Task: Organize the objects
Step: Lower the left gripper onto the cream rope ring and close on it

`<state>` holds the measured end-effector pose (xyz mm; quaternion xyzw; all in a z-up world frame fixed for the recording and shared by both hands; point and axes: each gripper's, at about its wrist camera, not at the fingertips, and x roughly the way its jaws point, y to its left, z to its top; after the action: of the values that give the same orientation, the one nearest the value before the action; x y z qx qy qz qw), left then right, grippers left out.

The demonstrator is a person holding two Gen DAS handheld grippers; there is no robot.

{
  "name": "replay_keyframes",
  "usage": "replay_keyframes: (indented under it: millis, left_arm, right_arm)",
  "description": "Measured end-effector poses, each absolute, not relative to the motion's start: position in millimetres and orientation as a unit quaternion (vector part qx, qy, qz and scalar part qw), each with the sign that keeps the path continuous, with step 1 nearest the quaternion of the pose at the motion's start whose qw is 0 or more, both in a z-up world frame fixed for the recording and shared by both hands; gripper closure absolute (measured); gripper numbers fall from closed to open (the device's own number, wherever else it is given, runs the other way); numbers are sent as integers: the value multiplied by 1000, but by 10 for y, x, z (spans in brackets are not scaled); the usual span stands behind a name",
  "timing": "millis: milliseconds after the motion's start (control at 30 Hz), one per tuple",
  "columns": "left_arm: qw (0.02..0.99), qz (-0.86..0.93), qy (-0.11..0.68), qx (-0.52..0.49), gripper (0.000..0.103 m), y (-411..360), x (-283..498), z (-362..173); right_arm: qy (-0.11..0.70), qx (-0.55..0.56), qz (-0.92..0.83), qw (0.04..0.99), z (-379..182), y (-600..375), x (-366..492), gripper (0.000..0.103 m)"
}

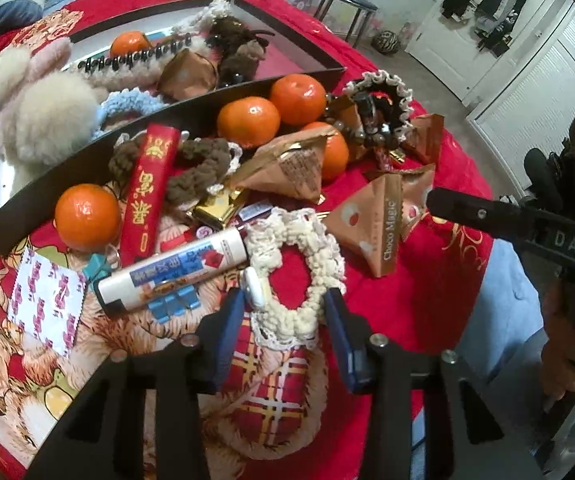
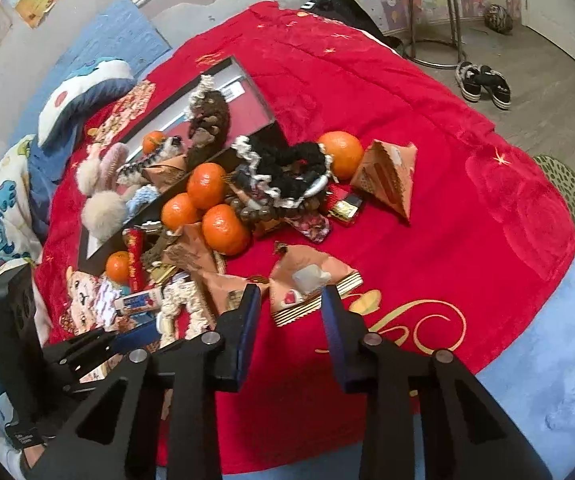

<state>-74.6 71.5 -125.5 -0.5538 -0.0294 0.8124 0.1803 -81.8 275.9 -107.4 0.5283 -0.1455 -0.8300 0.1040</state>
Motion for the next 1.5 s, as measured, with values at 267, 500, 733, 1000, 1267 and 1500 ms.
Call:
replay_keyframes:
  millis: [267, 500, 733, 1000, 1267, 1500]
  left_arm:
    - [193, 823, 1, -534, 74, 806, -672, -1242]
    - [199, 823, -5, -533, 78, 795, -633, -1231]
    - [198, 822, -6, -533, 80, 759, -648, -1233]
    - [192, 824, 3, -534, 80, 858, -628, -1222]
    - [191, 823, 4, -534, 80, 895, -642, -1234]
    - [192, 823, 0, -535, 80, 899, -656, -1285]
  right_arm:
    - [-152, 533, -825, 111, -1142, 2746, -884, 73]
    - [-118, 539, -828, 100, -1230, 2626, -988, 86]
    - [-121, 538, -829, 97, -1296, 2602, -1015, 91]
    - [-137, 501, -849, 99, -1155, 2653, -958, 101]
    - [-156, 498, -849, 83, -1141, 2732, -968, 101]
    - [-208, 521, -824, 79, -1264, 2842, -1023, 71]
